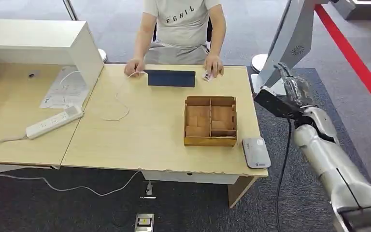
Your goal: Pass the card to the sensor for recognition and then transmit it.
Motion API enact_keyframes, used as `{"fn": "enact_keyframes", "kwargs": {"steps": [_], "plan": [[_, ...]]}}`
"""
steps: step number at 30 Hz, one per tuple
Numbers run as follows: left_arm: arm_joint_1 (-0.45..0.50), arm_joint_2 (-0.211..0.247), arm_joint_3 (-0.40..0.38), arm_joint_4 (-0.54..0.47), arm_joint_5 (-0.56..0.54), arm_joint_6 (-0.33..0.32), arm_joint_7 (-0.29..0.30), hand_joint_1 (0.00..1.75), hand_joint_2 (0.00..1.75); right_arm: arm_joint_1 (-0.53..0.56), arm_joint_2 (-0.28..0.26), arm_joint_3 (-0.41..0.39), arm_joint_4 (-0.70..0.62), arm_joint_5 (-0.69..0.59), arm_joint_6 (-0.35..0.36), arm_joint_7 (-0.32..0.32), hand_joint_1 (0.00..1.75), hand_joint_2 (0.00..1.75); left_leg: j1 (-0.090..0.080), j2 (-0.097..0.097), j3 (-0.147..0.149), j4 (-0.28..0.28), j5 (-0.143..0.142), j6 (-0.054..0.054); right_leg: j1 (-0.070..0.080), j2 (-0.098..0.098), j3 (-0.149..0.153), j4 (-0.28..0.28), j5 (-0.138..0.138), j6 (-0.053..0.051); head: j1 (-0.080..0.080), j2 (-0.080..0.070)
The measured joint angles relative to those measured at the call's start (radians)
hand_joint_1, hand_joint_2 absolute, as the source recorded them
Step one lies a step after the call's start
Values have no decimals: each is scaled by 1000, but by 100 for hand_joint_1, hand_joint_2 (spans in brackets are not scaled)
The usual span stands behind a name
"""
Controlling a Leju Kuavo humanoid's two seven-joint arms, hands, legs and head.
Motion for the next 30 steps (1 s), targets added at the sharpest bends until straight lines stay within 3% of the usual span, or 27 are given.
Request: {"fn": "enact_keyframes", "kwargs": {"steps": [2,5,10,13,24,27,30], "plan": [[4,5,1,0,-3,-9,-3,0,175,80,-75,-19,-122,-39,28,74,0,0,0,-1,-1,0,0,0,0,-1,0,0,0,0,0,0],[5,8,1,0,-10,-10,-5,0,175,172,-167,-54,-286,-70,50,122,0,0,0,1,-1,0,-2,1,0,2,-1,0,0,0,0,0],[2,3,1,0,-21,-3,8,0,175,274,-257,-90,-499,-94,109,191,0,0,0,2,-1,-1,-2,0,0,2,-1,1,0,0,0,0],[1,0,1,0,-19,9,11,0,175,294,-276,-97,-568,-93,134,216,0,0,0,2,-1,-1,-1,0,0,3,-1,1,0,0,0,0],[-8,32,2,0,3,32,-4,0,175,322,-244,-92,-724,-67,191,236,0,0,0,2,-1,-1,-1,-1,0,2,0,2,0,0,0,0],[-13,39,3,0,11,37,2,0,175,322,-192,-78,-743,-46,217,229,0,0,1,2,-2,-2,-1,-1,1,2,0,2,0,0,0,0],[-20,40,6,0,16,35,2,0,175,319,-101,-19,-748,32,231,227,0,0,2,2,-1,-2,0,-1,2,2,-1,3,-1,-1,0,0]]}}
